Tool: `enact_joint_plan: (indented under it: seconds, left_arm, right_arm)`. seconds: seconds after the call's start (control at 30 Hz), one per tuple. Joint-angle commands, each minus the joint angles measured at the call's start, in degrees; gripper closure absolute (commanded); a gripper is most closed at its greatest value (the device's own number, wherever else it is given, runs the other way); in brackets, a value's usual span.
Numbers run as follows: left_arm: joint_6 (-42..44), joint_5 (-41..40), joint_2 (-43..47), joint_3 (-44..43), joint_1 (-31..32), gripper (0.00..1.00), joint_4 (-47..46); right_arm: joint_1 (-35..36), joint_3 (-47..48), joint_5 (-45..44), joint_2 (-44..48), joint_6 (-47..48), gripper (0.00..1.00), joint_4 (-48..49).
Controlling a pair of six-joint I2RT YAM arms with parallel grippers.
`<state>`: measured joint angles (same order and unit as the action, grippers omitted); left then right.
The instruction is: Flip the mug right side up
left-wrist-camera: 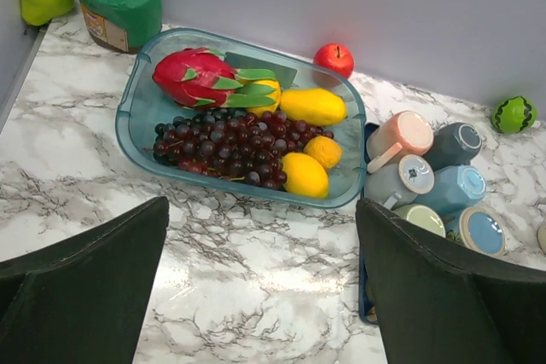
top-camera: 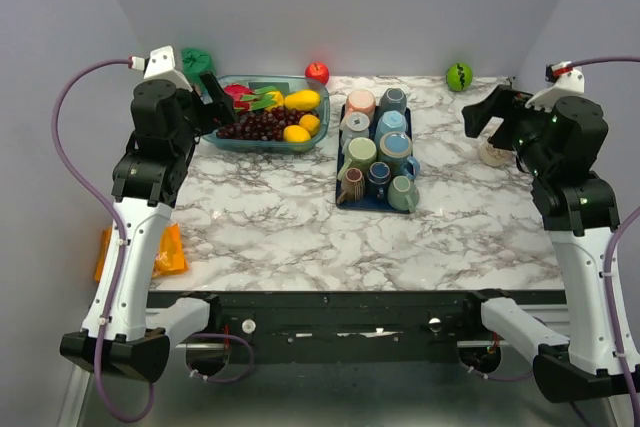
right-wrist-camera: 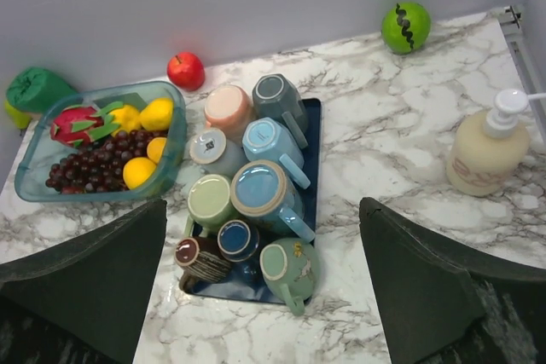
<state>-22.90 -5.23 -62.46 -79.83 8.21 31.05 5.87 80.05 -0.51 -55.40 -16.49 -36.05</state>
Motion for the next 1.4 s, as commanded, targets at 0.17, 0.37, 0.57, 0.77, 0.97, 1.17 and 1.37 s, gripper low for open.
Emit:
enact_joint_plan:
  seconds: [0.17, 0.37, 0.57, 0.77, 0.97, 1.17, 1.37]
  left_arm:
    - [-0.48, 2.07, 1.81, 5.30, -0.30, 0.01, -1.43]
    - [-0.92, 4.70, 0.23, 6.53, -0.30, 0.01, -0.81]
    - [-2.77, 9.01, -0.74, 8.20, -0.30, 0.01, -2.04]
    - [-3.91, 9.98, -1.27, 9.61, -0.30, 0.01, -2.22]
    - [-4.09, 9.54, -1.70, 10.22, -0.30, 0.01, -2.22]
    - [-3.74, 8.58, -2.14, 10.40, -0.30, 0.01, -1.87]
    - [-3.30, 7.70, -2.41, 10.66, -0.30, 0.01, -1.52]
  right_arm:
    - [-0.33, -8.41, 10.96, -2.25, 6.99, 0.05, -0.95]
    - [0.98, -15.70, 12.65, -5.16, 8.58, 0.21, -0.07]
    - [12.40, -18.00, 0.81, -10.50, 9.73, 0.29, -1.65]
    - [18.82, -18.88, -6.14, -16.49, 6.21, 0.40, -2.35]
    - [22.17, -18.00, -13.98, -25.45, 4.72, 0.48, -4.02]
    - [23.31, -17.12, -15.56, -31.70, 4.19, 0.55, -3.76]
    - [24.01, -16.68, -16.97, -35.04, 3.75, 0.58, -4.38]
